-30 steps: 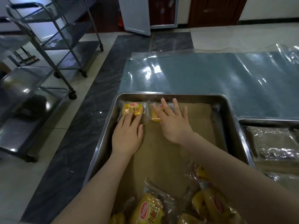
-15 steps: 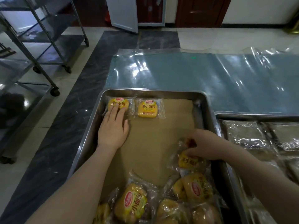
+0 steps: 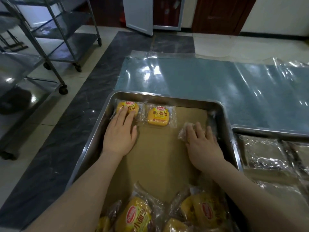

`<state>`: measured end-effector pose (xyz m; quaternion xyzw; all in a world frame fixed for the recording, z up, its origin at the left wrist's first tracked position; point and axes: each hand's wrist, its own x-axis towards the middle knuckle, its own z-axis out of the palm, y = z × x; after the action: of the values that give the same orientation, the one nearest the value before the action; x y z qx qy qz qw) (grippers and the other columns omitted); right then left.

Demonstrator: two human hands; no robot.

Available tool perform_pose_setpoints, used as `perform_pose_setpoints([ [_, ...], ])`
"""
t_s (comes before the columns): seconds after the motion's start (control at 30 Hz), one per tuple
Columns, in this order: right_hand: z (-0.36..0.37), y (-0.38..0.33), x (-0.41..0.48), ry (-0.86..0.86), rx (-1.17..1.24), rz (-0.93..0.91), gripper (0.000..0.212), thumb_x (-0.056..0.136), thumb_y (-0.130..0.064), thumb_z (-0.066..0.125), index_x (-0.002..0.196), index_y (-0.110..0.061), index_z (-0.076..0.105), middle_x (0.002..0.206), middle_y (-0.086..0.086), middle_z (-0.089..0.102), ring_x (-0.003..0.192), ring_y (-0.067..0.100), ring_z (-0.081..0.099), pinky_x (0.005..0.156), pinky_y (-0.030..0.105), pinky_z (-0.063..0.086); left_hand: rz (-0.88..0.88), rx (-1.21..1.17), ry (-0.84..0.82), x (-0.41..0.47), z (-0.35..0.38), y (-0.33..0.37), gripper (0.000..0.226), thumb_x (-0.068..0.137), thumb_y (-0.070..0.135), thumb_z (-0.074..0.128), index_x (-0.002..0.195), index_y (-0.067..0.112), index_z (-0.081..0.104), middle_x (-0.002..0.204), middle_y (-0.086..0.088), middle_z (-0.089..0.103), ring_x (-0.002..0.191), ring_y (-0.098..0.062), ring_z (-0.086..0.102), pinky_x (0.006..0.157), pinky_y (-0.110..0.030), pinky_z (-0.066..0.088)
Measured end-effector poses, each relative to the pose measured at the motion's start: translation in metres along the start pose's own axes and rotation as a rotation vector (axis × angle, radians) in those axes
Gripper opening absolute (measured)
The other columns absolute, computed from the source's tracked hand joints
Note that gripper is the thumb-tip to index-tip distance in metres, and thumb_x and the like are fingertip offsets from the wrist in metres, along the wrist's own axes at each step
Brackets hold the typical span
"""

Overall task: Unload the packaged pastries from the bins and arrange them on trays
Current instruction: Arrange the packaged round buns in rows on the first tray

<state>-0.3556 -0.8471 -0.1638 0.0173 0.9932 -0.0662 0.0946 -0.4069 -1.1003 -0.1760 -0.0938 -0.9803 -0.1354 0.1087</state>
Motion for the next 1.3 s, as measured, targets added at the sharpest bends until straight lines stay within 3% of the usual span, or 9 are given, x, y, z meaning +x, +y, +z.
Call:
perform_pose_setpoints([
  [0.17, 0.008, 0.012, 0.030, 0.074, 0.037, -0.045, 0.059, 0.098, -0.051, 0.019, 0.146, -0.042, -0.016, 0.157, -0.002, -0.023, 0.141, 0.030, -0.027, 0.109, 0.046, -0.014, 0.014, -0.010, -0.007, 0.000, 0.000, 0.000, 0.051, 0.096, 0.031, 0.039, 0.145, 0.021, 0.029, 0.154, -0.007, 0.025, 0.141, -0.023, 0.021, 0.112, -0.034, 0.013],
  [0.4, 0.011, 0.017, 0.054, 0.129, -0.090, -0.120, 0.068, 0.090, -0.066, 0.016, 0.146, -0.042, -0.014, 0.156, -0.003, -0.026, 0.140, 0.027, -0.029, 0.111, 0.052, -0.013, 0.032, 0.009, -0.026, 0.000, 0.003, -0.001, 0.057, 0.096, 0.035, 0.035, 0.149, 0.026, 0.018, 0.155, -0.006, 0.019, 0.142, -0.023, 0.018, 0.113, -0.034, 0.012],
  [0.57, 0.007, 0.019, 0.065, 0.124, -0.124, -0.174, 0.069, 0.086, -0.070, 0.010, 0.146, -0.043, -0.015, 0.156, -0.004, -0.025, 0.140, 0.026, -0.029, 0.112, 0.054, -0.014, 0.029, -0.005, 0.009, -0.001, 0.004, -0.002, 0.055, 0.095, 0.033, 0.040, 0.147, 0.022, 0.025, 0.153, -0.009, 0.026, 0.139, -0.026, 0.025, 0.111, -0.036, 0.018],
  [0.7, 0.000, 0.014, 0.053, 0.176, -0.054, -0.177, 0.069, 0.093, -0.062, 0.024, 0.148, -0.040, -0.010, 0.157, -0.004, -0.024, 0.140, 0.024, -0.029, 0.111, 0.050, -0.016, 0.028, -0.028, 0.004, -0.001, 0.002, -0.002, 0.052, 0.095, 0.029, 0.040, 0.145, 0.018, 0.029, 0.153, -0.008, 0.027, 0.139, -0.024, 0.027, 0.110, -0.034, 0.018],
  [0.8, -0.016, 0.013, 0.020, 0.261, 0.086, -0.222, 0.058, 0.095, -0.043, 0.044, 0.148, -0.030, 0.023, 0.159, -0.001, 0.011, 0.146, 0.024, 0.003, 0.115, 0.043, 0.003, 0.047, -0.051, -0.018, -0.008, -0.006, -0.001, 0.051, 0.096, 0.028, 0.039, 0.145, 0.018, 0.028, 0.155, -0.005, 0.022, 0.141, -0.020, 0.022, 0.111, -0.030, 0.011],
  [0.9, -0.031, 0.022, -0.023, 0.073, 0.298, -0.220, 0.029, 0.094, -0.037, 0.050, 0.120, -0.027, 0.059, 0.123, -0.004, 0.059, 0.105, 0.010, 0.055, 0.088, 0.022, 0.041, 0.045, -0.130, -0.004, -0.023, -0.022, 0.010, 0.051, 0.096, 0.026, 0.042, 0.145, 0.017, 0.031, 0.154, -0.005, 0.024, 0.141, -0.019, 0.021, 0.114, -0.032, 0.012],
  [1.0, -0.047, 0.027, -0.061, -0.211, 0.235, -0.174, 0.013, 0.093, -0.046, 0.049, 0.090, -0.037, 0.058, 0.085, -0.015, 0.062, 0.076, -0.001, 0.058, 0.062, 0.016, 0.041, 0.052, -0.195, 0.020, -0.044, -0.042, 0.031, 0.048, 0.095, 0.026, 0.043, 0.142, 0.018, 0.035, 0.152, -0.003, 0.028, 0.140, -0.017, 0.021, 0.114, -0.032, 0.013],
  [1.13, -0.061, 0.030, -0.086, -0.387, 0.012, -0.169, 0.035, 0.086, -0.058, 0.054, 0.089, -0.025, 0.065, 0.081, -0.010, 0.064, 0.074, 0.006, 0.059, 0.060, 0.020, 0.043, 0.032, -0.323, -0.064, -0.074, -0.066, 0.051, 0.044, 0.095, 0.026, 0.045, 0.138, 0.025, 0.041, 0.149, 0.004, 0.034, 0.137, -0.013, 0.027, 0.113, -0.033, 0.021],
  [1.3, -0.077, 0.028, -0.101, -0.216, 0.127, -0.146, 0.016, 0.085, -0.035, 0.066, 0.075, -0.027, 0.056, 0.077, -0.008, 0.060, 0.071, 0.009, 0.057, 0.056, 0.021, 0.037, -0.166, -0.382, -0.263, -0.112, -0.094, 0.047, 0.037, 0.093, 0.027, 0.052, 0.130, 0.027, 0.050, 0.128, 0.005, 0.056, 0.102, -0.011, 0.057, 0.085, -0.024, 0.045],
])
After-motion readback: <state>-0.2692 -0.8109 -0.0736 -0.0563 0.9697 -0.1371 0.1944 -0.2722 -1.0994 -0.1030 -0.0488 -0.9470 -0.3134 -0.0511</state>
